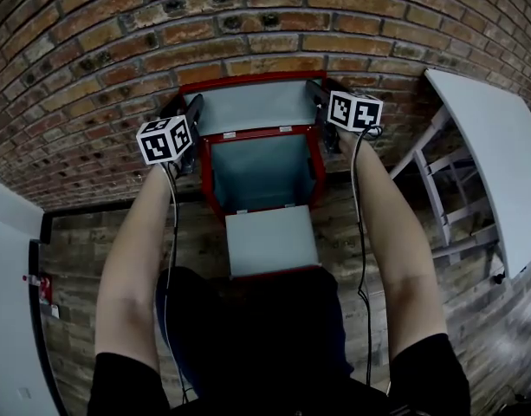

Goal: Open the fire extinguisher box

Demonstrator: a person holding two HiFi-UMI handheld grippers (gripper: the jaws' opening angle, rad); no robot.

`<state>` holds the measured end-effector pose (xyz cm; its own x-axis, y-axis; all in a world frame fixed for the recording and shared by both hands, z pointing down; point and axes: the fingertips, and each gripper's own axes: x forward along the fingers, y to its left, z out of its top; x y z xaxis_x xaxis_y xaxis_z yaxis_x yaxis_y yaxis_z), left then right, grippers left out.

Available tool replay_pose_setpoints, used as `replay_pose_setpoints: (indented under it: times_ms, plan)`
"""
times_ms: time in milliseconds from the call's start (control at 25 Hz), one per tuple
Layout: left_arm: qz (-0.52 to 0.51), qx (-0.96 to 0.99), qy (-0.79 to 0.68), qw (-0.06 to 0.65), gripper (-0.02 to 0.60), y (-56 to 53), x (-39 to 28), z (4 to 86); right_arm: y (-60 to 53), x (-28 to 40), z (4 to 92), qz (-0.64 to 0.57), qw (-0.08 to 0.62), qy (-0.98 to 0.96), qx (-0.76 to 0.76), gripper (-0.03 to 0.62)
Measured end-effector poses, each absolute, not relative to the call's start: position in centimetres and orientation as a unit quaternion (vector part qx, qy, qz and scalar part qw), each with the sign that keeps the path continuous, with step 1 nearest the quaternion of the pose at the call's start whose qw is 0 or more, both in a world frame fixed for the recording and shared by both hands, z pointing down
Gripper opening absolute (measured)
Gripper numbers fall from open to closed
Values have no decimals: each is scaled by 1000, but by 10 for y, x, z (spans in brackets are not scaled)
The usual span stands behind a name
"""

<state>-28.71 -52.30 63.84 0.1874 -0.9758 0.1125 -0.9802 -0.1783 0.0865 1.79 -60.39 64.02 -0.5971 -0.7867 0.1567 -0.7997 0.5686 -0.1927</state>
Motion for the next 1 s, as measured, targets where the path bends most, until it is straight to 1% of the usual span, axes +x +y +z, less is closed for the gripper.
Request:
replay_pose_setpoints:
  times_ms: [320, 400, 480, 600, 720, 840, 920, 1000]
  plan:
    - [-35, 766, -639, 56, 284, -487, -295, 630, -573, 47, 634, 129, -4, -887, 443, 256]
    - [-66, 768, -637, 35, 285, -455, -297, 628, -542, 62, 638, 137, -14, -888, 440, 256]
    - [-74, 773, -630, 3, 285, -413, -293, 635, -508, 78, 661, 157, -13, -890, 429, 256]
    - [-70, 786, -615, -8, 285, -345, -276, 664, -450, 92, 728, 201, 32, -893, 401, 256]
    - [-72, 794, -603, 15, 285, -290, -249, 695, -395, 94, 832, 273, 108, -883, 367, 256]
    - [-44, 801, -597, 11, 285, -259, -216, 716, -351, 96, 919, 324, 179, -860, 350, 256]
    - [-24, 805, -593, 1, 285, -248, -198, 724, -335, 96, 953, 340, 205, -851, 344, 256]
    - [-8, 808, -589, -4, 285, -242, -188, 730, -327, 93, 973, 353, 213, -846, 338, 255]
